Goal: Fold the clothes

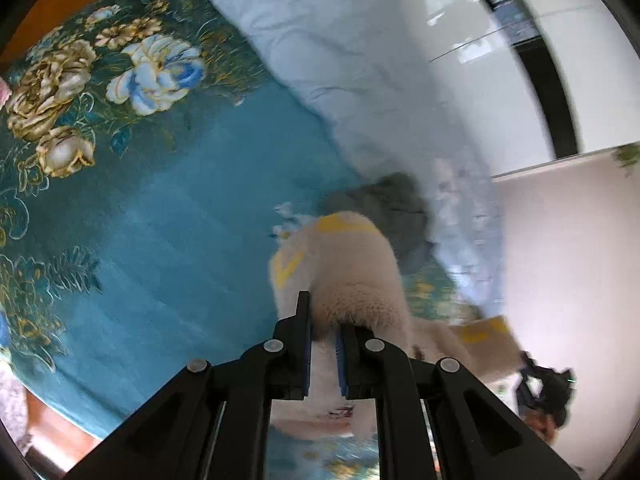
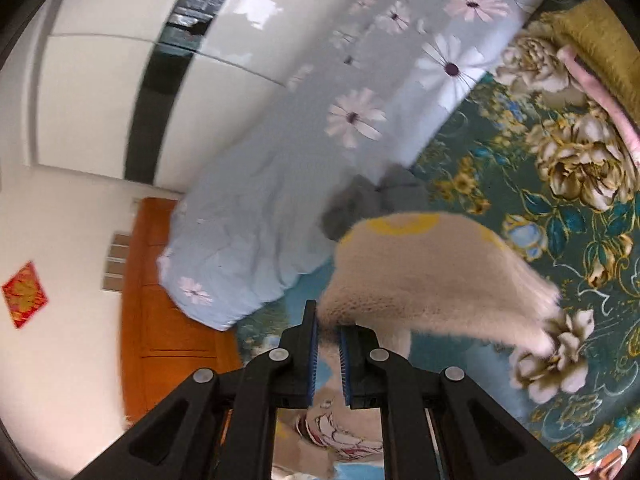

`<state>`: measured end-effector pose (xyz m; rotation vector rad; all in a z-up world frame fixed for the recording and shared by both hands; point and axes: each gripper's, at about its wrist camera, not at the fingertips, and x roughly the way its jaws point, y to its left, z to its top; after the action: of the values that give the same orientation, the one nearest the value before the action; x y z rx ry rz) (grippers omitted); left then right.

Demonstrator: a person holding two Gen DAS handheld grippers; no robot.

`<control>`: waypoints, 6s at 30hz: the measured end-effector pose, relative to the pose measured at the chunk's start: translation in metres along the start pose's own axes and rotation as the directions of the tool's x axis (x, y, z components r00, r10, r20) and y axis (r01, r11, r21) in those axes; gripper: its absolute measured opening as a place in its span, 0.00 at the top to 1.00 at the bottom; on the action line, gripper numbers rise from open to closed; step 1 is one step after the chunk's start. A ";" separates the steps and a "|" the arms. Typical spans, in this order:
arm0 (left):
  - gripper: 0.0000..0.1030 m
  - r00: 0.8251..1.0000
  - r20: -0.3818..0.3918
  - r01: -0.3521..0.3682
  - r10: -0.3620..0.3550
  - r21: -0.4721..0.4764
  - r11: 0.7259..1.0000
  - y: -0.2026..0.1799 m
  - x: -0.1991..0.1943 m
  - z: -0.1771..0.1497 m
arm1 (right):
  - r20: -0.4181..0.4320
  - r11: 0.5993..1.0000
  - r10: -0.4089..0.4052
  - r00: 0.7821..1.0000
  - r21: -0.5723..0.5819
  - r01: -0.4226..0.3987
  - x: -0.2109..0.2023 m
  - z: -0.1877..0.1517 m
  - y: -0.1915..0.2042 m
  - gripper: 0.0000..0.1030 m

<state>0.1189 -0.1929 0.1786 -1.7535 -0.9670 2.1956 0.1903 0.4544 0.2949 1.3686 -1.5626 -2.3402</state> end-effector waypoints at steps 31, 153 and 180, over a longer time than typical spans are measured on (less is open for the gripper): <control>0.53 0.982 -0.144 -0.156 0.122 -0.251 0.955 0.073 0.097 0.006 | -0.040 0.909 -0.348 0.937 0.228 0.348 0.065 0.010 -0.136 0.50; 0.92 0.902 0.123 0.426 -0.414 -0.407 0.808 0.079 0.107 0.020 | -0.204 0.722 -0.655 0.728 -0.455 0.522 0.230 -0.107 -0.023 0.06; 0.41 0.975 0.134 -0.182 0.177 0.028 0.983 0.016 0.028 -0.018 | -0.073 0.798 -0.557 0.827 -0.322 0.510 0.130 -0.086 -0.023 0.06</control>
<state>0.1318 -0.1841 0.1454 -1.7604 -0.8114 2.4508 0.1768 0.3439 0.1831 2.0650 -0.8012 -2.5038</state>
